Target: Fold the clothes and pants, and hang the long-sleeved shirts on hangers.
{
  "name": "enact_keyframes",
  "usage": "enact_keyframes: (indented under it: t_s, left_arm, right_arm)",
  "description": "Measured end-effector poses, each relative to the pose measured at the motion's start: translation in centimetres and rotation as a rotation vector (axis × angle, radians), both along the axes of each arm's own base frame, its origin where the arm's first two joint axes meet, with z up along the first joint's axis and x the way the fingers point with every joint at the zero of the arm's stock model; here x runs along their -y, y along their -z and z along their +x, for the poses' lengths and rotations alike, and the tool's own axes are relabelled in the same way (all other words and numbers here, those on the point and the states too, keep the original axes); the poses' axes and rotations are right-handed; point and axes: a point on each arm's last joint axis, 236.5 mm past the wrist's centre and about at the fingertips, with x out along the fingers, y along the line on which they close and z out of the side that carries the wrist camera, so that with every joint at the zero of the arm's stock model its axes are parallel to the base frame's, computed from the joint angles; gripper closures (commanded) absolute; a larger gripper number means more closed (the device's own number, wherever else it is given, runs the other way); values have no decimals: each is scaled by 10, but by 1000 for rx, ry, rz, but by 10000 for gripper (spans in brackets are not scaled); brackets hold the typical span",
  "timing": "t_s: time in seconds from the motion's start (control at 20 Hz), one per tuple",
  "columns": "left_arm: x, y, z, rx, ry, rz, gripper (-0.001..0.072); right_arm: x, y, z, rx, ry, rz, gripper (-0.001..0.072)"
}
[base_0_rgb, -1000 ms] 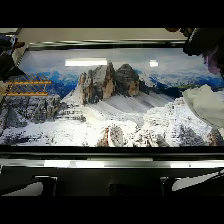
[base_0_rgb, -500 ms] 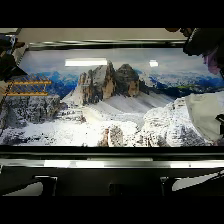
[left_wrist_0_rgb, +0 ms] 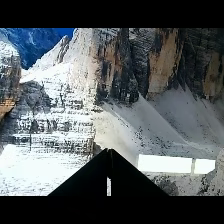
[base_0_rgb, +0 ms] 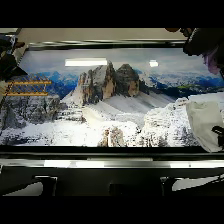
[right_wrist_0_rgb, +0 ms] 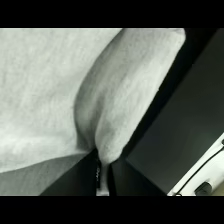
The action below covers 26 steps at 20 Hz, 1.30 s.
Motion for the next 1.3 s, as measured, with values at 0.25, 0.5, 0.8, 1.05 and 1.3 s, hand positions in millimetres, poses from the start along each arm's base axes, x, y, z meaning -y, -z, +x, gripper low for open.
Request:
enact_keyframes:
  t_s: [0.25, 0.5, 0.8, 1.05, 1.3]
  left_arm:
    - [0, 0, 0, 0, 2, 1, 691]
    - [0, 0, 0, 1, 1, 1, 691]
    - [0, 0, 0, 1, 2, 1, 691]
    - [0, 3, 2, -5, 2, -2, 691]
    - [7, 29, 9, -66, 37, 3, 691]
  right_arm:
    - [-6, 5, -18, -43, -23, 7, 676]
    - [-8, 7, -29, -73, -36, 6, 676]
    - [-6, 1, -38, -119, -49, -1, 383]
    - [-10, -7, -38, -100, -86, 40, 442]
    - [-33, -21, 65, 449, -249, 106, 571]
